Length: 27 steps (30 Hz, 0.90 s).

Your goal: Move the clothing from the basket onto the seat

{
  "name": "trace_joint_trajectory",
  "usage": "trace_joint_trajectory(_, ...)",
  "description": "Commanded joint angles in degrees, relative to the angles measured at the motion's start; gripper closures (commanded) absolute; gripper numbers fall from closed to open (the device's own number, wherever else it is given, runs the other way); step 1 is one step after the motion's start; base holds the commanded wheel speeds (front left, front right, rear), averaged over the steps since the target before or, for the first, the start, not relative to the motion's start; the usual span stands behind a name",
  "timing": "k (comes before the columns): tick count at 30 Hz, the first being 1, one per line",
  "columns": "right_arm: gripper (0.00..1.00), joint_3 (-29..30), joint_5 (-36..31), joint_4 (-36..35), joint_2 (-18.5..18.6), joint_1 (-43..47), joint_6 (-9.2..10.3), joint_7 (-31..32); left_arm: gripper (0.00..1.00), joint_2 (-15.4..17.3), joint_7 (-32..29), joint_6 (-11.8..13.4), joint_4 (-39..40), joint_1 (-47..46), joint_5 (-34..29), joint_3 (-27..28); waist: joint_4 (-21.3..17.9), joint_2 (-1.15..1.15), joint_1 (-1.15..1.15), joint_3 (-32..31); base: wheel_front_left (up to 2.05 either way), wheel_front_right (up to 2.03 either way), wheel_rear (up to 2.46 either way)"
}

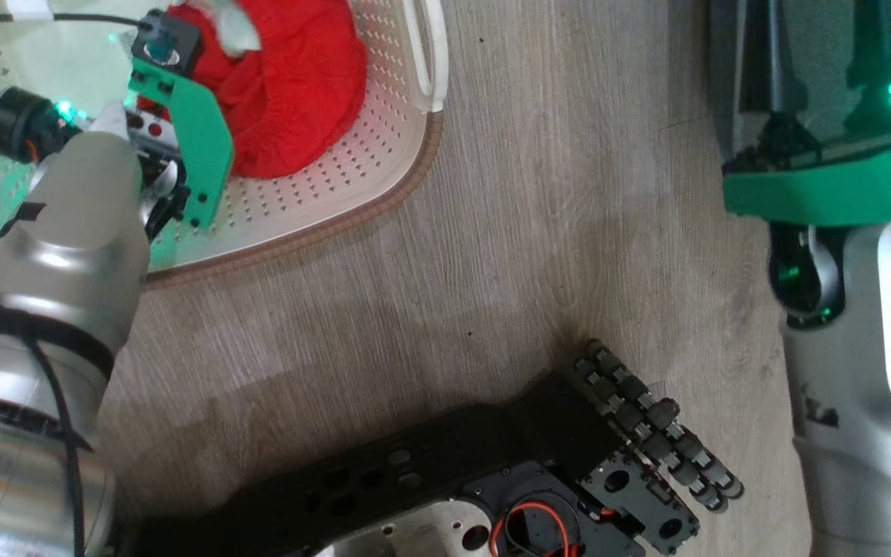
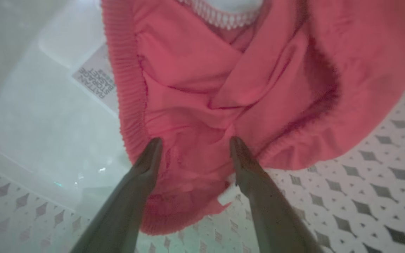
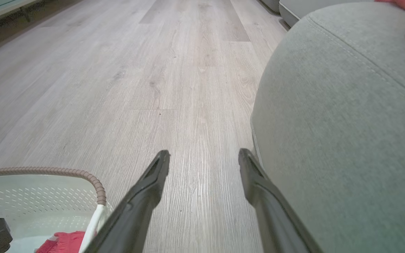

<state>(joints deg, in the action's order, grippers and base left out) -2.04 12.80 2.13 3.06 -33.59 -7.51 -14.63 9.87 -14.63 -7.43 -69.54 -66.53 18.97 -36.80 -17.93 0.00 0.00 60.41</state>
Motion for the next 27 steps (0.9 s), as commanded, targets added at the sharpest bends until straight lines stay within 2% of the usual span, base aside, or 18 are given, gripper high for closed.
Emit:
trace_joint_trajectory(1,0.00,-0.23,0.55,-1.87,-0.18,3.98,0.02,-0.37,0.00,0.97,-0.13,-0.05,0.14,1.28,-0.40,0.29,-0.18,0.00,0.00,0.00,0.00,0.00,0.00)
trace_joint_trajectory(3,0.00,0.38,0.96,-2.15,-0.18,5.08,0.02,-0.37,0.00,0.57,-0.26,-0.05,-0.66,1.82,-0.48,-0.49,-0.45,0.00,0.00,-0.03,0.00,0.00,0.00)
trace_joint_trajectory(4,0.00,0.78,1.22,-2.34,-0.18,5.53,0.02,-0.37,0.03,0.33,-0.37,-0.05,-0.94,2.05,-0.28,-0.73,-0.54,0.00,0.00,-0.03,0.00,0.00,0.00)
trace_joint_trajectory(5,0.00,1.08,1.44,-2.52,-0.18,5.87,0.02,-0.37,0.87,0.12,-0.35,-0.05,-1.11,2.22,-0.16,-1.08,-0.65,0.00,0.00,-0.01,0.00,0.00,0.00)
trace_joint_trajectory(6,0.00,1.39,1.66,-2.66,-0.18,6.16,0.02,-0.37,1.00,0.04,-0.11,-0.05,-1.18,2.30,-0.19,-1.55,-0.75,0.00,0.00,0.01,0.00,0.00,0.00)
trace_joint_trajectory(11,0.00,2.21,2.28,-2.61,-0.18,6.51,0.02,-0.37,1.00,-0.27,2.60,-0.05,-0.54,1.46,1.20,-2.31,-0.77,0.00,0.00,-0.13,0.00,0.00,0.00)
trace_joint_trajectory(17,0.00,1.98,2.51,-1.19,-0.18,4.91,0.02,-0.37,1.00,0.14,10.81,-0.02,2.04,-1.55,3.71,-0.16,0.60,0.00,0.00,-1.58,0.00,0.00,0.00)
trace_joint_trajectory(27,0.00,6.38,-3.19,2.11,-0.18,8.29,0.02,-0.37,1.00,-3.72,25.02,-0.04,7.98,4.59,10.66,2.23,10.06,0.00,0.00,-16.82,0.00,0.00,0.00)
